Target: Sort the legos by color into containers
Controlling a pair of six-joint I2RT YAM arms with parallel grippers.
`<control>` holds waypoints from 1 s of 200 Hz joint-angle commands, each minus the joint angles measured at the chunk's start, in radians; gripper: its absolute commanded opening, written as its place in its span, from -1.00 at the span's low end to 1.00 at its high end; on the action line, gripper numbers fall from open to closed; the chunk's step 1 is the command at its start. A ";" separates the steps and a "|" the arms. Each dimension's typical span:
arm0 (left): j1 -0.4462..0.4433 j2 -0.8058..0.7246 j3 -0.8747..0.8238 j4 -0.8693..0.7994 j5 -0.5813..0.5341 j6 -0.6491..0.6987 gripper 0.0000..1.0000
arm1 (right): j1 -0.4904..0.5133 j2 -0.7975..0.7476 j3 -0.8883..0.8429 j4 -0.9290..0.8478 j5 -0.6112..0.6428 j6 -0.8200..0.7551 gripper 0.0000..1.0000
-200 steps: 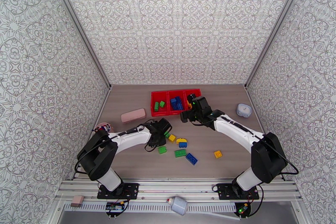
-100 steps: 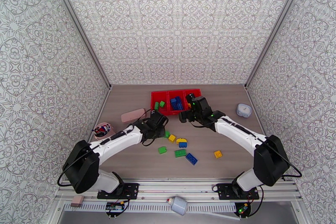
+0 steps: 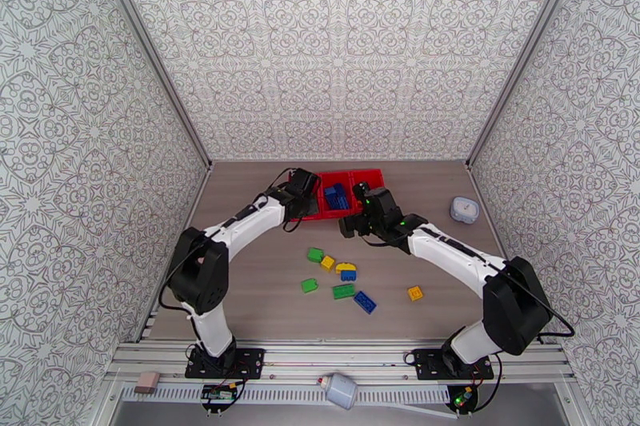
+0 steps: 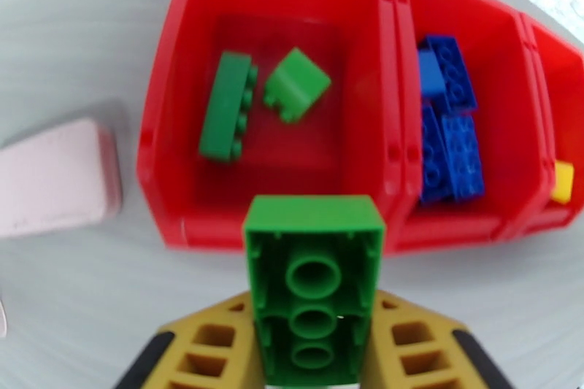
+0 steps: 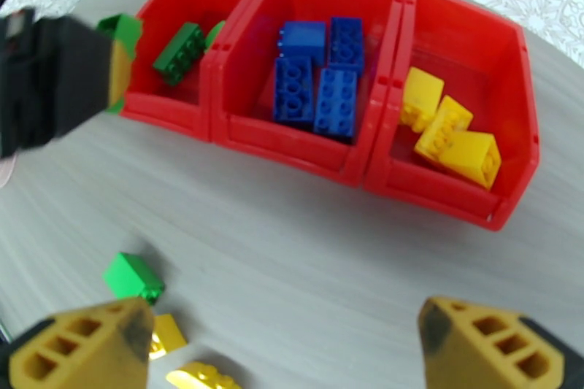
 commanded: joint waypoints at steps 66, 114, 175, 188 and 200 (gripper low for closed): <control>0.073 0.263 0.307 -0.090 0.020 0.084 -0.46 | 0.006 -0.021 -0.011 -0.023 0.024 -0.007 0.99; 0.067 0.215 0.297 -0.098 -0.004 0.096 -0.02 | 0.006 -0.039 -0.008 -0.063 0.052 -0.029 0.99; 0.069 0.004 0.127 -0.060 -0.019 0.068 0.21 | 0.062 -0.026 0.016 -0.093 0.066 -0.096 1.00; 0.072 -0.061 0.078 -0.060 -0.020 0.060 0.29 | 0.086 -0.013 0.027 -0.105 0.067 -0.120 1.00; 0.078 -0.121 0.023 -0.061 -0.014 0.055 0.36 | 0.111 0.004 0.043 -0.122 0.066 -0.145 1.00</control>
